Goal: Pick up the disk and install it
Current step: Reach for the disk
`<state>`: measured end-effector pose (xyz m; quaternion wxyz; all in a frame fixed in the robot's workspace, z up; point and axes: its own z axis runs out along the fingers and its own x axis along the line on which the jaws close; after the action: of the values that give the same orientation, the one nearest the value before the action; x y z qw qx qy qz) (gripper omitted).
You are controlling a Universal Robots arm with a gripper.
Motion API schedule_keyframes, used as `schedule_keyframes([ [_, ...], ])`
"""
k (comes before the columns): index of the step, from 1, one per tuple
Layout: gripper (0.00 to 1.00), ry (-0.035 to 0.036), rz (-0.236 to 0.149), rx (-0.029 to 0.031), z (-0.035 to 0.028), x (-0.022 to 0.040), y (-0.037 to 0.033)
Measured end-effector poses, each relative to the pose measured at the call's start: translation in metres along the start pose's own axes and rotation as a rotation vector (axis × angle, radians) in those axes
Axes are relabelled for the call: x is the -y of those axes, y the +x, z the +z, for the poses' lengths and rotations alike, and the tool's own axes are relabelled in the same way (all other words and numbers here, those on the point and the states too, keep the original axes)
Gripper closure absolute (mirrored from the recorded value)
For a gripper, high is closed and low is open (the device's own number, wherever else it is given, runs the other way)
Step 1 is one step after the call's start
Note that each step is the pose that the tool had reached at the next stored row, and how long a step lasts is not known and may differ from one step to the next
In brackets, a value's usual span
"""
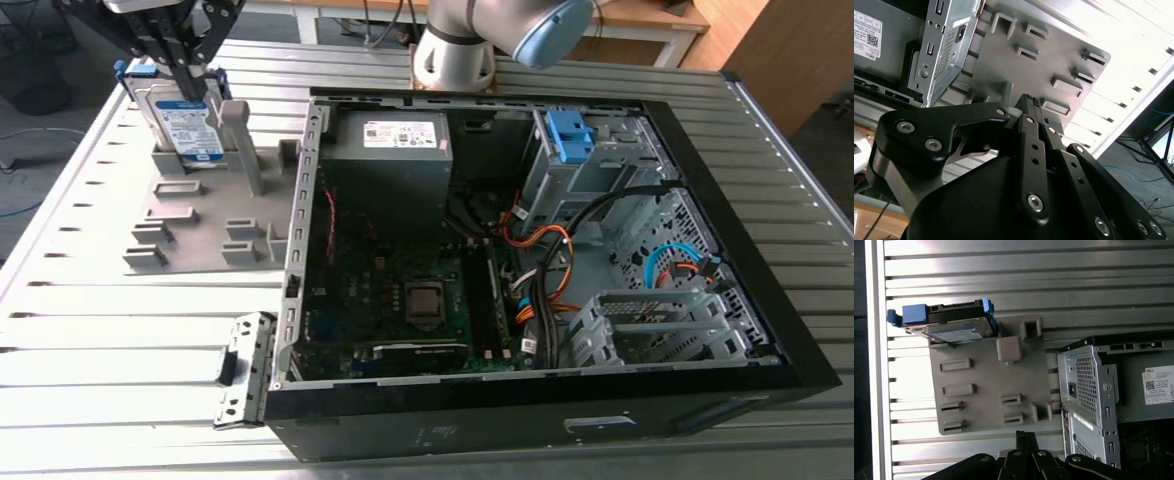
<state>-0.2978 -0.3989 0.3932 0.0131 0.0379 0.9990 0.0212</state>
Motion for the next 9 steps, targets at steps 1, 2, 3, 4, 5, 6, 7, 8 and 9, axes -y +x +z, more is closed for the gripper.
schedule_keyframes([
  [1,0.89,0.0,0.0,0.0,0.0,0.0,0.0006],
  [2,0.89,0.0,0.0,-0.0001,-0.0001,0.0001,0.0012],
  [3,0.89,0.0,0.0,-0.0001,-0.0001,0.0001,0.0019],
  [4,0.89,0.0001,0.0,-0.0001,-0.0001,0.0002,0.0027],
  [5,0.89,0.0,0.0,0.0,0.0,0.0003,0.0034],
  [6,0.89,0.0,0.0,0.0,0.0001,0.0003,0.0041],
  [7,0.89,0.0,0.0,0.0001,0.0003,0.0004,0.0047],
  [8,0.89,-0.0001,0.0,0.0001,0.0006,0.0004,0.0054],
  [9,0.89,-0.0001,0.0,0.0001,0.0013,0.0005,0.0063],
])
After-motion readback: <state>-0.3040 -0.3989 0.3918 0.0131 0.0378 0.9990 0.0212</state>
